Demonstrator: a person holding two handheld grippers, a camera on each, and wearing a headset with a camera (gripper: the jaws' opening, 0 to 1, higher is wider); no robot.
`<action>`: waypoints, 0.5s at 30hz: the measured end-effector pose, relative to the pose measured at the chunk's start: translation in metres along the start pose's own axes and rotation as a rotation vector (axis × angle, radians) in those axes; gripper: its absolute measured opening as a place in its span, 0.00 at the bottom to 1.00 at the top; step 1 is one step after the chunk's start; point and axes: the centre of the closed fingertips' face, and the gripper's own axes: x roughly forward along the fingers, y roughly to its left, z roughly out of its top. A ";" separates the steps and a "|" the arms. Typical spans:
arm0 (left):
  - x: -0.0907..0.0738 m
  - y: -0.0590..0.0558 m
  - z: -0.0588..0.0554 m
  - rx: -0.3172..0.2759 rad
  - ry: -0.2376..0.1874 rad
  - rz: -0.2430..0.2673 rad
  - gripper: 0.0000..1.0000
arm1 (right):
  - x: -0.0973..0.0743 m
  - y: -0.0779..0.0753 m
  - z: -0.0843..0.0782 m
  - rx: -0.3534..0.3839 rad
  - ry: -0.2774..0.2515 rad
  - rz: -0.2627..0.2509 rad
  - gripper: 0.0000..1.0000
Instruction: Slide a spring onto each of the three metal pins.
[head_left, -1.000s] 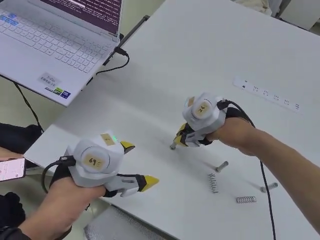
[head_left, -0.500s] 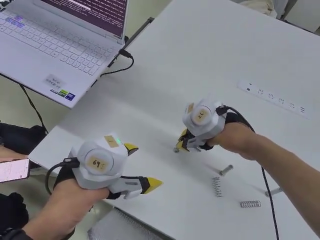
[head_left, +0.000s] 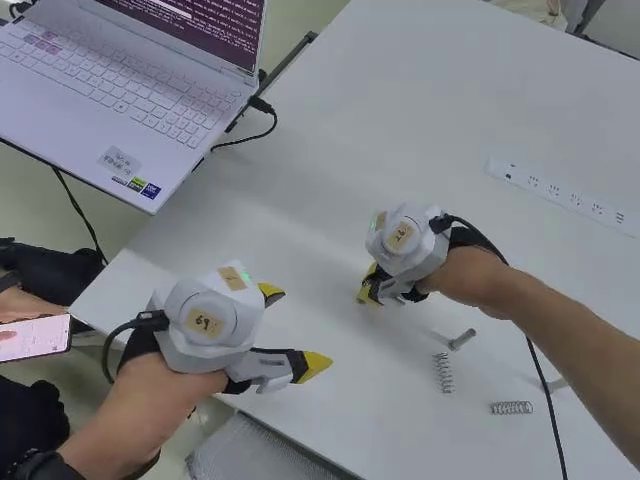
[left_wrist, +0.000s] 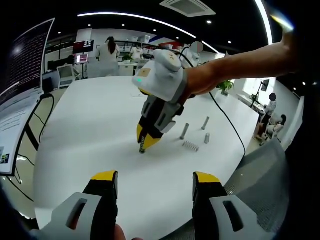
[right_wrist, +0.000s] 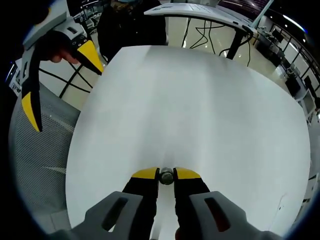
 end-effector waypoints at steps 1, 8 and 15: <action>0.000 0.000 0.000 0.001 0.000 0.001 0.56 | 0.000 0.000 0.000 0.001 0.000 0.000 0.10; -0.002 -0.004 0.002 0.013 0.004 -0.001 0.56 | -0.003 0.000 -0.002 0.002 0.002 -0.008 0.16; -0.001 -0.008 0.002 0.021 0.011 -0.004 0.56 | -0.014 -0.002 -0.003 0.004 -0.004 -0.031 0.24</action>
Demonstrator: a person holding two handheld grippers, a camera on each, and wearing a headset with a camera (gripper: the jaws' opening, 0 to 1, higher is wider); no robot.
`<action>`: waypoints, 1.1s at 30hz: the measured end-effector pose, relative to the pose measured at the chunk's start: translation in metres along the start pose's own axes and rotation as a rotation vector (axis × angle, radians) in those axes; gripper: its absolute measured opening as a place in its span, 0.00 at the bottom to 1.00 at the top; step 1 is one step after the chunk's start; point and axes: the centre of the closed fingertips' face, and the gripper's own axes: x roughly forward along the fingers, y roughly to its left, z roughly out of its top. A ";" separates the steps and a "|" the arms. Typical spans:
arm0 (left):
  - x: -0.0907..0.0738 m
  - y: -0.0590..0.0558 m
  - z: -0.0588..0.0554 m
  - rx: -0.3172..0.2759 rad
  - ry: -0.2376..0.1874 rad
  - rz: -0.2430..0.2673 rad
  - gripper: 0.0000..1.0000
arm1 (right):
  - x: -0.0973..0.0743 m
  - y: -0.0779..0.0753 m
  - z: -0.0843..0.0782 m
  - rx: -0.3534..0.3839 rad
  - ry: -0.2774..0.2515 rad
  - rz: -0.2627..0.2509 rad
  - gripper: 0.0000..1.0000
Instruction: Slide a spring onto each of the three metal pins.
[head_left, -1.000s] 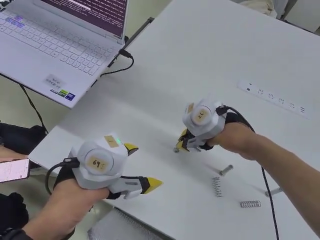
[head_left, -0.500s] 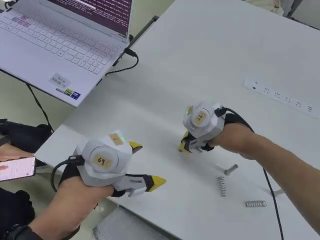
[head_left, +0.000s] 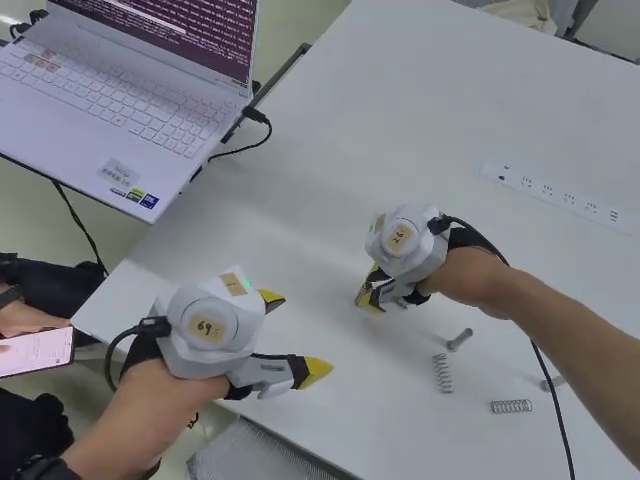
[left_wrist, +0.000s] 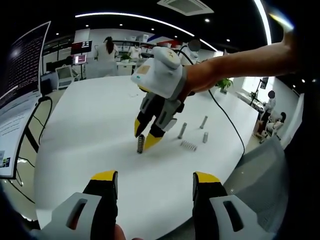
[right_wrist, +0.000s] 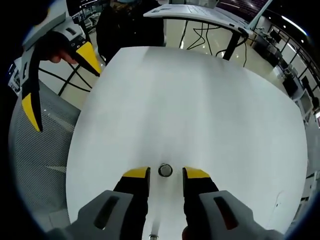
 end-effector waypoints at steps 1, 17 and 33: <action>0.000 -0.001 0.000 0.002 0.000 -0.001 0.56 | -0.002 -0.001 0.001 0.002 -0.004 -0.003 0.25; -0.004 -0.005 0.009 0.016 -0.012 0.016 0.55 | -0.039 -0.003 -0.011 0.053 -0.053 -0.092 0.28; -0.006 -0.018 0.010 0.014 -0.023 0.019 0.55 | -0.069 0.016 -0.046 0.113 -0.050 -0.165 0.29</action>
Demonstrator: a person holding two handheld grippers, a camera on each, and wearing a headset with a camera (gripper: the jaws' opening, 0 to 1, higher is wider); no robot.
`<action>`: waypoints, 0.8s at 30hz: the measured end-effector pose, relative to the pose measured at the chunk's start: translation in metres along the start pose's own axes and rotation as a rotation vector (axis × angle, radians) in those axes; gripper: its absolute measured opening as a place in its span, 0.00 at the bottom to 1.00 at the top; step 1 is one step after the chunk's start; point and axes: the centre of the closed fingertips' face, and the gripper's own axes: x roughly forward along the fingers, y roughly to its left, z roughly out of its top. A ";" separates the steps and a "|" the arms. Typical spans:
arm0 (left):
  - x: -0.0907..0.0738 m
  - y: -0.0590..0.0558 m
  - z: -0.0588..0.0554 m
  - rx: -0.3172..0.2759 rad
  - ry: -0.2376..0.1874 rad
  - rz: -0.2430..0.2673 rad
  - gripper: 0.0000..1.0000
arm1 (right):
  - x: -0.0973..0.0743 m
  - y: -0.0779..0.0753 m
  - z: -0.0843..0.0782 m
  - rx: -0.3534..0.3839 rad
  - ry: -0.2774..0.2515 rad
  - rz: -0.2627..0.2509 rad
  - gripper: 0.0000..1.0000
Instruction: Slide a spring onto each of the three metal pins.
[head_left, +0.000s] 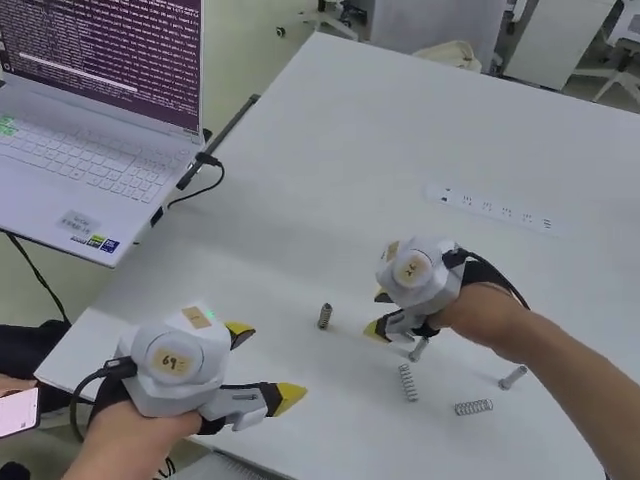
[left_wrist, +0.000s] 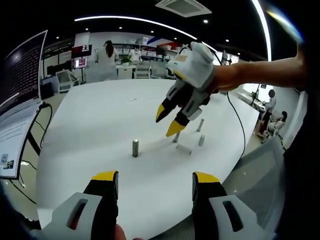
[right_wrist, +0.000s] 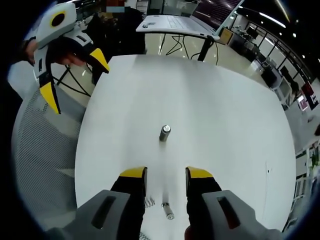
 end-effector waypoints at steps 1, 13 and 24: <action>0.000 0.000 0.001 0.001 0.000 0.001 0.55 | -0.003 0.000 -0.003 0.006 -0.002 -0.008 0.29; -0.001 -0.003 0.006 0.011 -0.003 0.009 0.55 | -0.026 0.014 -0.037 0.080 -0.017 -0.055 0.30; 0.001 -0.003 0.011 0.008 -0.004 0.021 0.56 | -0.042 0.026 -0.070 0.231 -0.068 -0.093 0.31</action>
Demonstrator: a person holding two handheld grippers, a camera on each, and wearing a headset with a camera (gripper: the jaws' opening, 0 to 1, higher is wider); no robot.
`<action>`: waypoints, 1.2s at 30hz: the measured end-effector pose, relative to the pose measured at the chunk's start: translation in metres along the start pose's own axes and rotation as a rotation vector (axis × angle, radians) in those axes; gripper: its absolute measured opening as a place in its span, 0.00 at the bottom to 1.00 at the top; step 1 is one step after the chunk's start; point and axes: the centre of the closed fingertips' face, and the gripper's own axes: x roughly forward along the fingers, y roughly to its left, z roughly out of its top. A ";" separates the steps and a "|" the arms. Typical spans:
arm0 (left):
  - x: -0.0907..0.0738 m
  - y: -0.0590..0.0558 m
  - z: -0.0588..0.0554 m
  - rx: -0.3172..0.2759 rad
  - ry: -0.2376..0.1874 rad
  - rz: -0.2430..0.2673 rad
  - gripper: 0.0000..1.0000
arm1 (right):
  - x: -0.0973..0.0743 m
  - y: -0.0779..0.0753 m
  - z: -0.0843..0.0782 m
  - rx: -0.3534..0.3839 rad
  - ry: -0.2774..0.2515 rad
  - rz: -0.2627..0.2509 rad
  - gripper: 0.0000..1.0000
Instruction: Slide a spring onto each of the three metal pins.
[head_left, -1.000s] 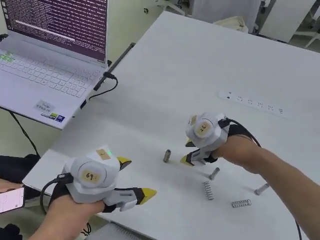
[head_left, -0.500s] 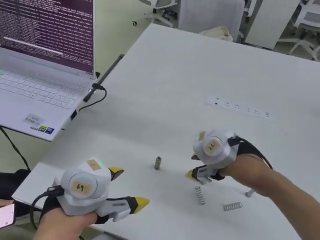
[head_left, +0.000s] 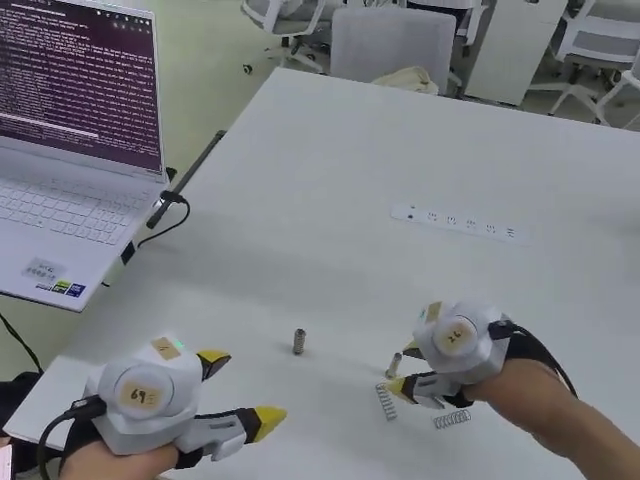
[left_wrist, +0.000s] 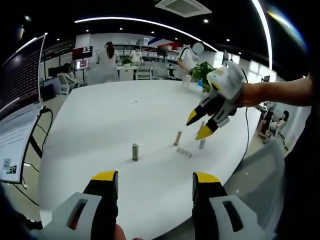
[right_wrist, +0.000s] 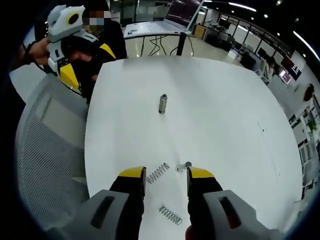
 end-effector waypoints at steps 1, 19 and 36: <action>0.000 0.000 0.001 0.001 -0.001 0.000 0.56 | -0.001 0.000 -0.003 0.013 -0.005 -0.006 0.31; 0.009 -0.009 0.012 0.011 -0.007 -0.002 0.56 | -0.034 -0.008 -0.032 0.242 -0.140 -0.081 0.36; 0.014 -0.008 0.012 0.008 0.007 0.003 0.55 | -0.066 -0.011 -0.056 0.373 -0.238 -0.166 0.42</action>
